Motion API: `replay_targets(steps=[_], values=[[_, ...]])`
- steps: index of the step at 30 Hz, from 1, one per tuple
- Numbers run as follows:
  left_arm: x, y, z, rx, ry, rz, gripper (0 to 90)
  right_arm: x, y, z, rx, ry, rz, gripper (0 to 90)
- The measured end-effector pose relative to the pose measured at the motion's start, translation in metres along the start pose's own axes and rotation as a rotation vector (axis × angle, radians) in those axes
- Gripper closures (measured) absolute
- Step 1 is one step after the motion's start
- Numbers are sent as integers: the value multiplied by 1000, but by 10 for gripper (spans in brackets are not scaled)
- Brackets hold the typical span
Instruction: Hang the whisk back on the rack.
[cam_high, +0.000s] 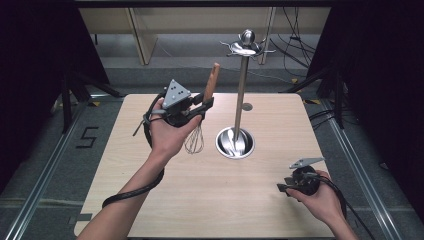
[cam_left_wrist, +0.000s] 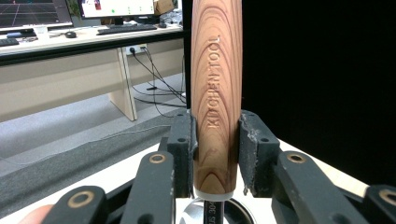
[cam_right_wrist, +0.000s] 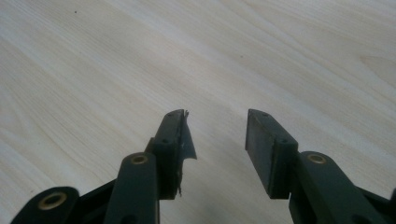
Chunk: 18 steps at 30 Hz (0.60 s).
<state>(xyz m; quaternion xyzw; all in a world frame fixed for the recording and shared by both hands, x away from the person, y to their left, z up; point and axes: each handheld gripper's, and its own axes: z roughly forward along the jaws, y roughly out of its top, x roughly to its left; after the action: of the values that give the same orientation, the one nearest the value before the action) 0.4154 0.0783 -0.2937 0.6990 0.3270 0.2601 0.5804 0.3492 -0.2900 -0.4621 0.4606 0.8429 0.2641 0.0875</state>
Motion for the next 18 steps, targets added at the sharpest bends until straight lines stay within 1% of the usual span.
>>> replay_targets(steps=[8,12,18], values=[[-1,5,2,0,1,12,681,0,0,0,-3,3,2,583],[-2,7,3,0,6,10,681,0,0,0,-2,2,0,583],[-3,10,4,-5,1,16,681,0,0,0,-6,1,9,583]])
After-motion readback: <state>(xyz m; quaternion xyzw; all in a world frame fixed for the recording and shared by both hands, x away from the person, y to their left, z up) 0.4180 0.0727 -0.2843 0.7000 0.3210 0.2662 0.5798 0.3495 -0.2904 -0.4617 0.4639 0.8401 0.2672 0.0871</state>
